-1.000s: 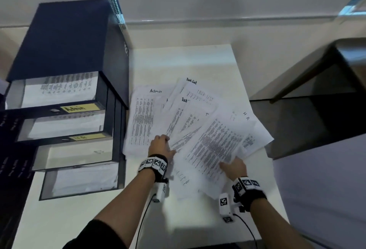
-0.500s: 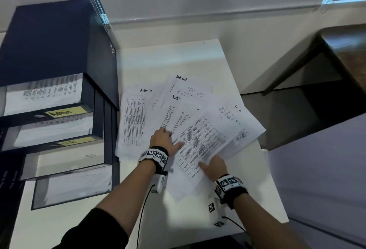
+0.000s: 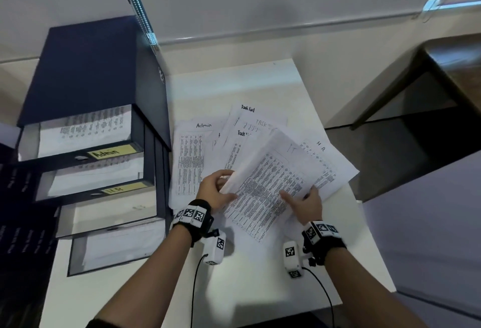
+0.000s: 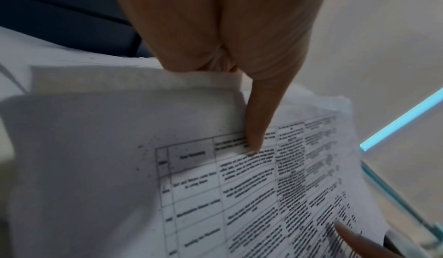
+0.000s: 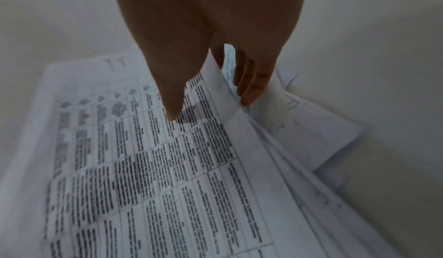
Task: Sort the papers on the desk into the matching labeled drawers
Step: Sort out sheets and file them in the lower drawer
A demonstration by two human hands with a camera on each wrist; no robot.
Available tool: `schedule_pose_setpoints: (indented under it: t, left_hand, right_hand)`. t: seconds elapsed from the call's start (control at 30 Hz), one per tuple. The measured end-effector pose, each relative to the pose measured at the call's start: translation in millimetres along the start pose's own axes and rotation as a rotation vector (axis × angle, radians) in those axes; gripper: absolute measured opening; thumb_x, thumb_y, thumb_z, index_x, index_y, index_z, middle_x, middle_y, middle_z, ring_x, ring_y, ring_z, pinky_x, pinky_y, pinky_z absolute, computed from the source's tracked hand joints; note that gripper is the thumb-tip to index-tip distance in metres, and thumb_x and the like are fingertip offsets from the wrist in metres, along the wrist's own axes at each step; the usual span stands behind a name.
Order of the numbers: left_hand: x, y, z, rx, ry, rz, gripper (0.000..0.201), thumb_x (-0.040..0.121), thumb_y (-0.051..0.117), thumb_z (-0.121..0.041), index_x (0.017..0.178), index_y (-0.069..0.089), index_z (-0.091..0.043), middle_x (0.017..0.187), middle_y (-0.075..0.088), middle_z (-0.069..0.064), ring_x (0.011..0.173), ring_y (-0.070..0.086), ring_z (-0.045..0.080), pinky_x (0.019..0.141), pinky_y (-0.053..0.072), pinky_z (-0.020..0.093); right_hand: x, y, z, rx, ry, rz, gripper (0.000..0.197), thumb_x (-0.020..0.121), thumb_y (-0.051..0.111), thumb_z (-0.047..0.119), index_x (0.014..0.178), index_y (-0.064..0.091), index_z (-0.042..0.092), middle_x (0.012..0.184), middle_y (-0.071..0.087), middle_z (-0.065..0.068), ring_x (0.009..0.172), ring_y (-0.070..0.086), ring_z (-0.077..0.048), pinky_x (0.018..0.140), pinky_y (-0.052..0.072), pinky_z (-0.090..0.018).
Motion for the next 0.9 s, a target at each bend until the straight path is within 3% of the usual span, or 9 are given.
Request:
schedule_pose_setpoints:
  t: [0.1, 0.27, 0.33, 0.4, 0.5, 0.57, 0.67, 0.73, 0.9]
  left_hand:
    - [-9, -17, 5, -0.077, -0.023, 0.004, 0.068, 0.054, 0.095, -0.016, 0.11, 0.063, -0.034, 0.104, 0.073, 0.0, 0.096, 0.071, 0.019, 0.081, 0.06, 0.038]
    - [-23, -33, 10, -0.08, -0.06, -0.027, 0.038, 0.077, 0.082, -0.036, 0.108, 0.064, -0.022, 0.096, 0.072, 0.003, 0.087, 0.071, 0.022, 0.067, 0.059, 0.028]
    - [-24, -37, 15, -0.033, -0.088, -0.047, 0.027, 0.08, 0.079, -0.035, 0.1, 0.067, -0.021, 0.087, 0.072, 0.003, 0.079, 0.07, 0.023, 0.062, 0.057, 0.029]
    - [-27, -41, 15, -0.003, -0.085, -0.063, 0.014, 0.082, 0.079, -0.028, 0.09, 0.07, -0.021, 0.079, 0.072, 0.0, 0.072, 0.068, 0.02, 0.058, 0.053, 0.026]
    - [-33, -47, 6, -0.085, -0.08, -0.096, 0.017, 0.077, 0.083, -0.019, 0.089, 0.072, -0.022, 0.08, 0.075, -0.002, 0.073, 0.071, 0.018, 0.06, 0.054, 0.026]
    - [-39, -55, -5, -0.141, -0.072, -0.126, 0.025, 0.073, 0.085, -0.014, 0.093, 0.072, -0.02, 0.084, 0.076, -0.001, 0.075, 0.072, 0.015, 0.062, 0.056, 0.025]
    - [-42, -68, -36, -0.168, 0.03, -0.12, 0.03, 0.072, 0.085, -0.011, 0.098, 0.071, -0.015, 0.09, 0.076, 0.0, 0.08, 0.073, 0.011, 0.065, 0.056, 0.019]
    - [-44, -78, -64, -0.187, 0.12, -0.119, 0.031, 0.073, 0.085, -0.012, 0.099, 0.07, -0.016, 0.093, 0.076, -0.001, 0.083, 0.073, 0.008, 0.07, 0.057, 0.017]
    - [-41, -89, -102, -0.215, 0.216, -0.132, 0.035, 0.072, 0.086, -0.023, 0.102, 0.07, -0.014, 0.096, 0.077, -0.003, 0.091, 0.073, 0.009, 0.08, 0.058, 0.026]
  right_hand:
    - [-5, 13, 13, 0.13, 0.0, 0.075, 0.074, 0.063, 0.089, 0.047, 0.118, 0.056, 0.009, 0.108, 0.068, -0.003, 0.098, 0.066, -0.023, 0.089, 0.055, -0.042]
    - [-17, 40, 27, 0.195, -0.068, 0.213, 0.023, 0.074, 0.086, 0.024, 0.087, 0.075, 0.008, 0.078, 0.075, -0.005, 0.071, 0.066, -0.02, 0.065, 0.056, -0.032]
    - [-25, 48, 33, 0.186, -0.086, 0.272, 0.02, 0.077, 0.083, 0.021, 0.089, 0.075, 0.007, 0.076, 0.073, 0.0, 0.068, 0.066, -0.015, 0.06, 0.051, -0.027]
    - [-30, 53, 36, 0.168, -0.094, 0.306, 0.019, 0.079, 0.082, 0.022, 0.09, 0.075, 0.008, 0.075, 0.074, 0.002, 0.068, 0.068, -0.013, 0.065, 0.053, -0.032]
    - [-35, 45, 49, 0.125, -0.156, 0.246, 0.047, 0.07, 0.082, 0.05, 0.081, 0.074, 0.005, 0.077, 0.073, -0.018, 0.069, 0.07, -0.033, 0.069, 0.06, -0.049]
    - [-35, 36, 63, 0.143, -0.208, 0.225, 0.051, 0.07, 0.079, 0.056, 0.074, 0.072, 0.006, 0.066, 0.071, -0.011, 0.058, 0.067, -0.021, 0.062, 0.057, -0.039]
    - [-39, 20, 101, 0.236, -0.275, 0.201, 0.011, 0.084, 0.077, 0.024, 0.092, 0.075, 0.016, 0.081, 0.076, 0.005, 0.077, 0.072, -0.01, 0.076, 0.06, -0.038]
    - [-48, 5, 132, 0.344, -0.342, 0.187, 0.018, 0.087, 0.073, 0.017, 0.105, 0.072, 0.013, 0.097, 0.076, 0.002, 0.091, 0.072, -0.011, 0.082, 0.059, -0.031]
    - [-60, -16, 175, 0.501, -0.434, 0.133, 0.023, 0.092, 0.066, 0.009, 0.114, 0.063, 0.007, 0.104, 0.072, 0.0, 0.094, 0.07, -0.009, 0.077, 0.057, -0.021]
Point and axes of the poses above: each hand's wrist, its own x-axis towards the middle knuckle, its own y-axis out of the palm, z = x × y, the point moved 8 cm from there along x, towards the middle knuckle
